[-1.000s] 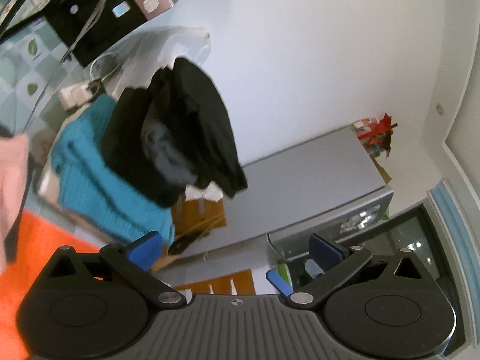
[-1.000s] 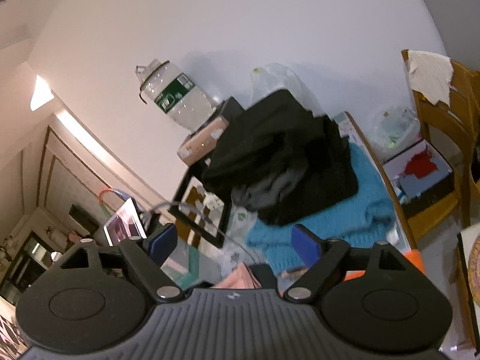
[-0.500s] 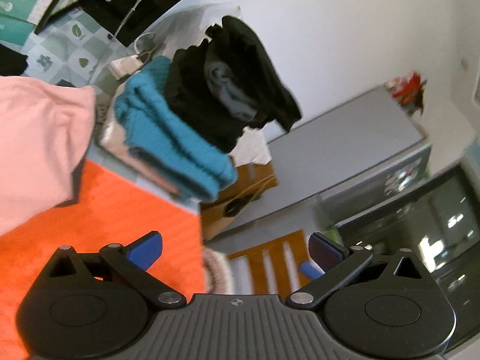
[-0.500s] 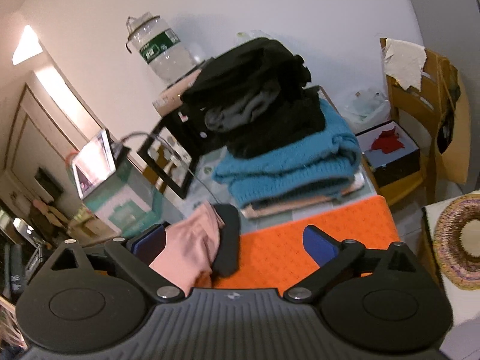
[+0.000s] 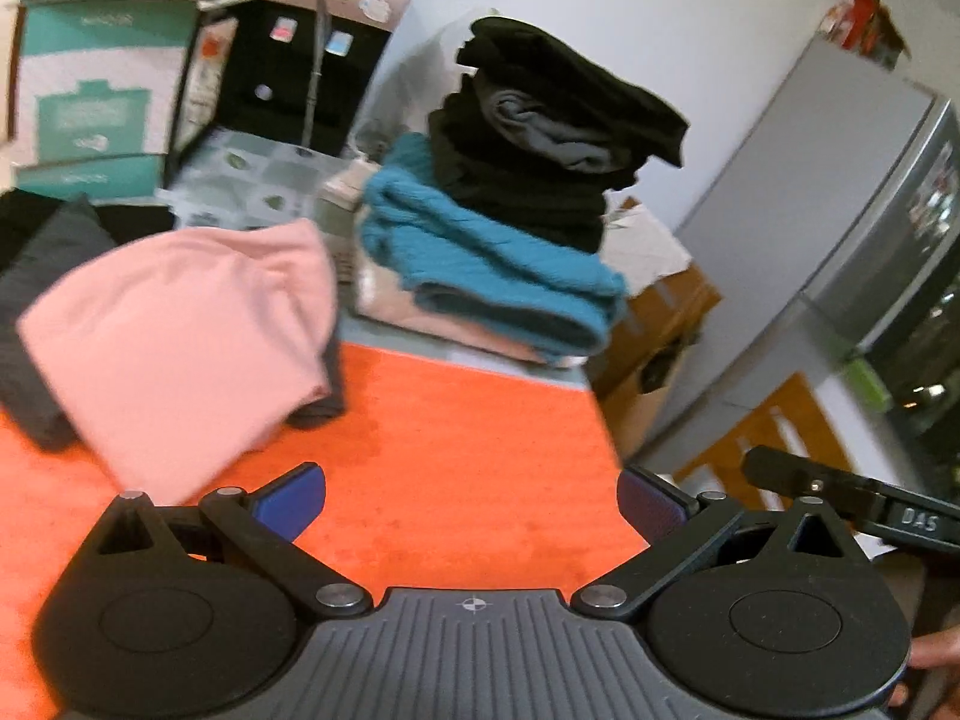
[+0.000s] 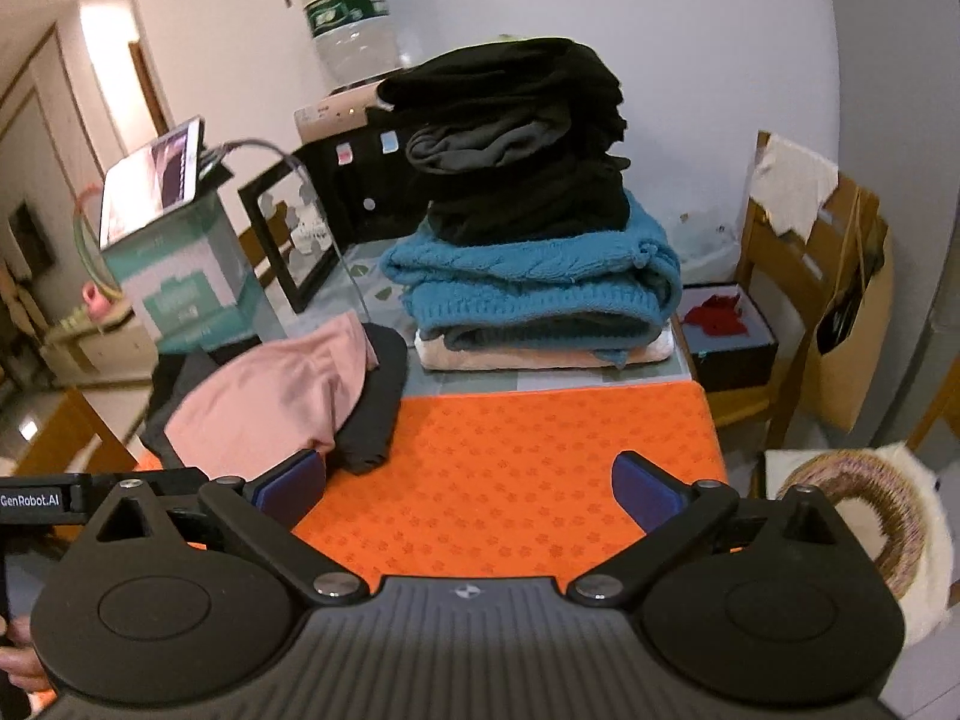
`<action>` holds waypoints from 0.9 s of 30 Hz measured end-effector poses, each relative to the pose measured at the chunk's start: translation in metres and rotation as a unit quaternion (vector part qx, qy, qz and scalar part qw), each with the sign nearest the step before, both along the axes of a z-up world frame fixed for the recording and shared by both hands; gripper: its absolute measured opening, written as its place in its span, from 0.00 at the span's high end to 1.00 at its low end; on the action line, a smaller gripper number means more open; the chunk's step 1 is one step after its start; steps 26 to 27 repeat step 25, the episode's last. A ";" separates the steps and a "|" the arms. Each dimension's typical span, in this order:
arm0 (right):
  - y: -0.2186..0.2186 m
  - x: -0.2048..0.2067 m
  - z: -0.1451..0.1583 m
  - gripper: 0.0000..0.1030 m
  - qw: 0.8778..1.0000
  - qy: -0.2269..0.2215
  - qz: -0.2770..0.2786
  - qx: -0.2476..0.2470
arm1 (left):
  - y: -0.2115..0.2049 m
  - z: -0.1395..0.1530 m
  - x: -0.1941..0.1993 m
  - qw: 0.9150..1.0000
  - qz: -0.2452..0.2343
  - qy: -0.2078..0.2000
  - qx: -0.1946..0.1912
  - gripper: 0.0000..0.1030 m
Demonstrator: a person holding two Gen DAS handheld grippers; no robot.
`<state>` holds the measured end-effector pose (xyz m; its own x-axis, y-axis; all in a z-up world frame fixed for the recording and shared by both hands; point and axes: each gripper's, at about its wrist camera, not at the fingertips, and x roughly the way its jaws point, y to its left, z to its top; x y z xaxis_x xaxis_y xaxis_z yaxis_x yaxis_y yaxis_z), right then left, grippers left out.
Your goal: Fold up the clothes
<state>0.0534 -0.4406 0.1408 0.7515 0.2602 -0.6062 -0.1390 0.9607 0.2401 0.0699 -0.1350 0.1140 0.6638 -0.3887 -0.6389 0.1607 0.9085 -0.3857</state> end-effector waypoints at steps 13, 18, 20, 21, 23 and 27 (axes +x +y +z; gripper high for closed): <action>0.040 -0.014 -0.019 0.00 0.998 0.000 0.043 -0.051 | 0.004 -0.016 -0.029 0.993 0.063 0.006 0.102 0.00; 0.047 -0.014 -0.025 0.00 0.997 0.006 0.050 -0.055 | -0.007 -0.021 -0.043 0.987 0.075 0.000 0.143 0.00; 0.049 -0.015 -0.027 0.00 0.997 0.008 0.052 -0.058 | -0.010 -0.022 -0.046 0.985 0.080 0.000 0.154 0.00; 0.049 -0.015 -0.028 0.00 0.997 0.009 0.052 -0.059 | -0.011 -0.022 -0.047 0.984 0.083 0.000 0.159 0.00; 0.050 -0.015 -0.030 0.00 0.997 0.012 0.054 -0.060 | -0.013 -0.023 -0.048 0.982 0.086 0.000 0.166 0.00; 0.051 -0.016 -0.031 0.00 0.997 0.014 0.055 -0.060 | -0.014 -0.023 -0.048 0.982 0.085 0.001 0.170 0.00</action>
